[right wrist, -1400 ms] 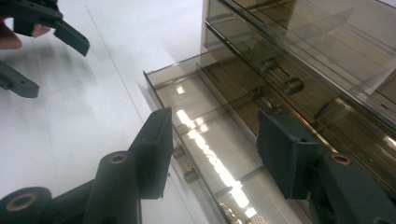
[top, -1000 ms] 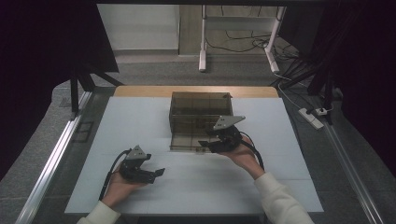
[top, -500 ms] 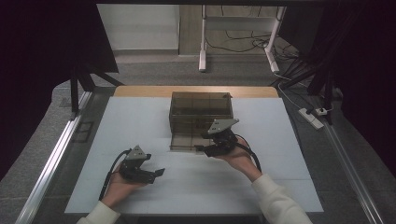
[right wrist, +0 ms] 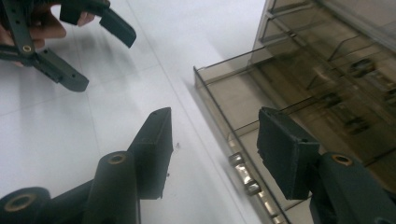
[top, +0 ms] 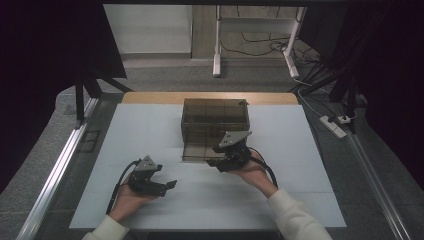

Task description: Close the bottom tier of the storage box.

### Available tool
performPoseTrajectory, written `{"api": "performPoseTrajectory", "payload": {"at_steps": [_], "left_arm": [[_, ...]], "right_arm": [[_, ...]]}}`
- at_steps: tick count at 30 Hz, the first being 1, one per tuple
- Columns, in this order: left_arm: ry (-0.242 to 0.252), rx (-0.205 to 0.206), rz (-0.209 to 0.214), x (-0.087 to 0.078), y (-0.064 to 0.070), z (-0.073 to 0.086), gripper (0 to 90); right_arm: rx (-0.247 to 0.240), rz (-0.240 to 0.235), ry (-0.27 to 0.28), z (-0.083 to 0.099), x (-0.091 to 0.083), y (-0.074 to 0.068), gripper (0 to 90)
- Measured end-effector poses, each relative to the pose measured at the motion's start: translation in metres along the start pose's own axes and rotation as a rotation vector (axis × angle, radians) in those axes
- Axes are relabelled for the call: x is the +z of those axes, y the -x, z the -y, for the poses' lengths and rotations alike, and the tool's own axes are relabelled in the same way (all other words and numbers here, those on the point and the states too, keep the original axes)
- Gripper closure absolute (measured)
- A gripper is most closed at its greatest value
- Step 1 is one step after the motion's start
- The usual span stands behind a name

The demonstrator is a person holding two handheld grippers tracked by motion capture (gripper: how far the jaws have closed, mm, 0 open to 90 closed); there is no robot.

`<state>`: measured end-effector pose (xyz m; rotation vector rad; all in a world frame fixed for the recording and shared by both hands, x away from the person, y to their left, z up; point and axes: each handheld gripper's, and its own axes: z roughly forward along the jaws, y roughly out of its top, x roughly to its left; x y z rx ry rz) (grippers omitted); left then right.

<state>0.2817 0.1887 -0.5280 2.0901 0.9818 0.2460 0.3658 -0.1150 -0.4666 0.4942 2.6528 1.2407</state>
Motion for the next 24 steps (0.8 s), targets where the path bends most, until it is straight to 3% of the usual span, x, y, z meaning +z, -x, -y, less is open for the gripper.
{"api": "performPoseTrajectory", "payload": {"at_steps": [7,16,19,24], "left_arm": [[-0.001,0.002,0.002,0.000,0.000,0.000,15.4],[0.000,-0.003,0.002,0.000,0.000,0.001,15.4],[-0.001,-0.005,0.002,0.000,0.001,0.001,15.4],[-0.001,-0.002,0.002,0.000,0.001,0.001,15.4]], "right_arm": [[0.013,0.004,-0.042,0.004,0.009,-0.002,45.7],[0.054,0.053,-0.097,0.013,0.014,0.005,47.6],[0.061,0.069,-0.114,0.018,0.011,0.007,50.6],[0.072,0.086,-0.149,0.029,0.008,0.010,63.3]]}}
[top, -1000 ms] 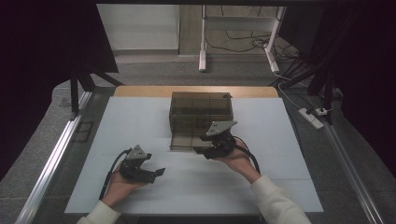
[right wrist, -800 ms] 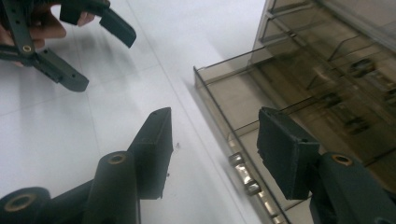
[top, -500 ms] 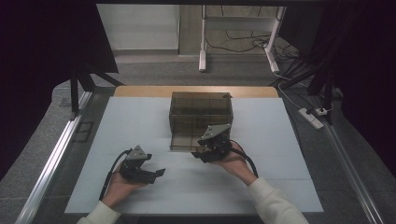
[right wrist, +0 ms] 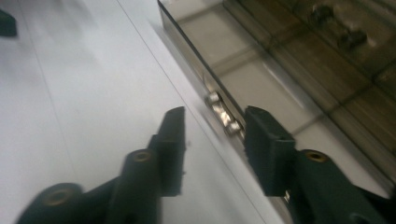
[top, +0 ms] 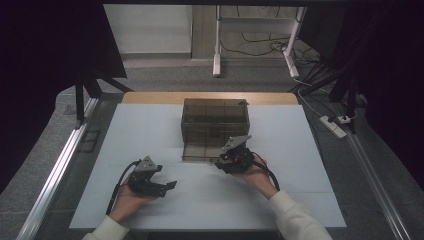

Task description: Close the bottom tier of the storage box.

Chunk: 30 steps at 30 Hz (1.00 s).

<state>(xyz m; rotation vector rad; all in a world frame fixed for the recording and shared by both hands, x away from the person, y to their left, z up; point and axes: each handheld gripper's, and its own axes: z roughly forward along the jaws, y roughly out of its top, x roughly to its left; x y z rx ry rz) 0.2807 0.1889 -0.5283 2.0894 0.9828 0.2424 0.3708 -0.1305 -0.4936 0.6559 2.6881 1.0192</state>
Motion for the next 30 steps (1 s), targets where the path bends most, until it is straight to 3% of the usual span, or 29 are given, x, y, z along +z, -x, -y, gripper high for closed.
{"api": "performPoseTrajectory", "payload": {"at_steps": [9,20,30], "left_arm": [[-0.002,-0.001,0.000,0.000,0.000,0.000,15.4],[-0.005,0.002,0.000,0.000,0.000,0.000,15.4],[-0.004,0.002,-0.001,0.000,0.000,0.000,15.4]], "right_arm": [[0.017,0.010,-0.027,0.007,0.005,0.008,89.7],[-0.001,0.039,-0.076,0.010,0.019,0.010,89.8],[-0.007,0.059,-0.076,0.009,0.020,0.008,89.8]]}}
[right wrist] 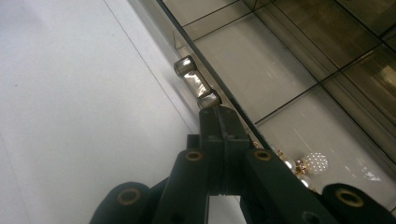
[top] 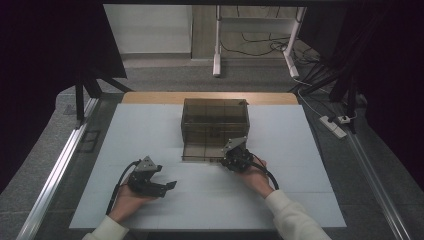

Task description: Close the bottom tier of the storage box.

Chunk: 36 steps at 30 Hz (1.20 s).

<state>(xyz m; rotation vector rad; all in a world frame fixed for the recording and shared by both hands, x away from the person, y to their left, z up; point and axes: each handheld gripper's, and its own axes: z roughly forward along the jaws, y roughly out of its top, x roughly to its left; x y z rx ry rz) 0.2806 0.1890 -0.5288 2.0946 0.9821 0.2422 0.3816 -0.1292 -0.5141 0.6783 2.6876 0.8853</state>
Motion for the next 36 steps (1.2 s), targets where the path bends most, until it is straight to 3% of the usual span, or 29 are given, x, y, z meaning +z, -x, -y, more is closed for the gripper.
{"api": "performPoseTrajectory", "payload": {"at_steps": [36], "left_arm": [[-0.003,-0.005,-0.003,0.0000,-0.0003,0.0005,15.4]], "right_arm": [[0.006,0.034,0.019,-0.0009,0.0058,0.0078,89.8]]}}
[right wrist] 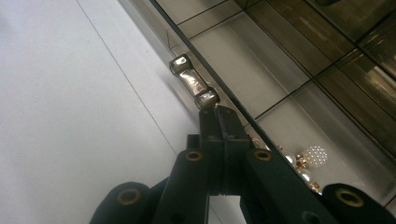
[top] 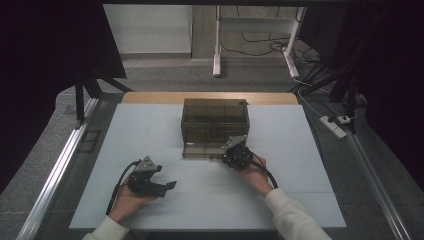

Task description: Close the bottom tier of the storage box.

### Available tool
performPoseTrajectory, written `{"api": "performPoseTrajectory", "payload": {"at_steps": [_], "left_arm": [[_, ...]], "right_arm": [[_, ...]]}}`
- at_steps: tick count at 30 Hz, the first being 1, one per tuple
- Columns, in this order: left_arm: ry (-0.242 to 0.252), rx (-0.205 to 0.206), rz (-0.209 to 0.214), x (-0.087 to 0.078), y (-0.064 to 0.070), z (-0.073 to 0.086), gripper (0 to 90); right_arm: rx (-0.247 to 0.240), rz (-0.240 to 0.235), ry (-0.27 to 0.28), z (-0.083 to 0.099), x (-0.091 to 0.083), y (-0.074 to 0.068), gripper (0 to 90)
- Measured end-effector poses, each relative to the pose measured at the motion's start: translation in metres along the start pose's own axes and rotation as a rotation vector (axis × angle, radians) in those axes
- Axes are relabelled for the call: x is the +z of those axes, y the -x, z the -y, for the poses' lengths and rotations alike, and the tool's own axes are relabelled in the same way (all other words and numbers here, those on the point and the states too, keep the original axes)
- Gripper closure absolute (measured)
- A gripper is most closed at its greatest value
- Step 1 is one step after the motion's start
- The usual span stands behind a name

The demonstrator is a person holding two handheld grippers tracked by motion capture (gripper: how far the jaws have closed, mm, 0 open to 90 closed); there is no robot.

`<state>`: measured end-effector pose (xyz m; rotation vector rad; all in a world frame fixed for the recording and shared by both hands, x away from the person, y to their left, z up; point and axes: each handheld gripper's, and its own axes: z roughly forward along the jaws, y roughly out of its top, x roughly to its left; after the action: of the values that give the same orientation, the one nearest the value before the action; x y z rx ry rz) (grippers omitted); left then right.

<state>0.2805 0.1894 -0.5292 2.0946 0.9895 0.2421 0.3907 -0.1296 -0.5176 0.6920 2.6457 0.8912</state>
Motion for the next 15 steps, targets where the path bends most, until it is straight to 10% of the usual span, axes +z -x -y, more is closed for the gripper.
{"api": "performPoseTrajectory", "payload": {"at_steps": [15], "left_arm": [[-0.002,0.001,0.001,0.0003,-0.0001,0.0001,15.4]], "right_arm": [[0.002,0.001,0.016,-0.0009,0.0007,0.0023,89.8]]}}
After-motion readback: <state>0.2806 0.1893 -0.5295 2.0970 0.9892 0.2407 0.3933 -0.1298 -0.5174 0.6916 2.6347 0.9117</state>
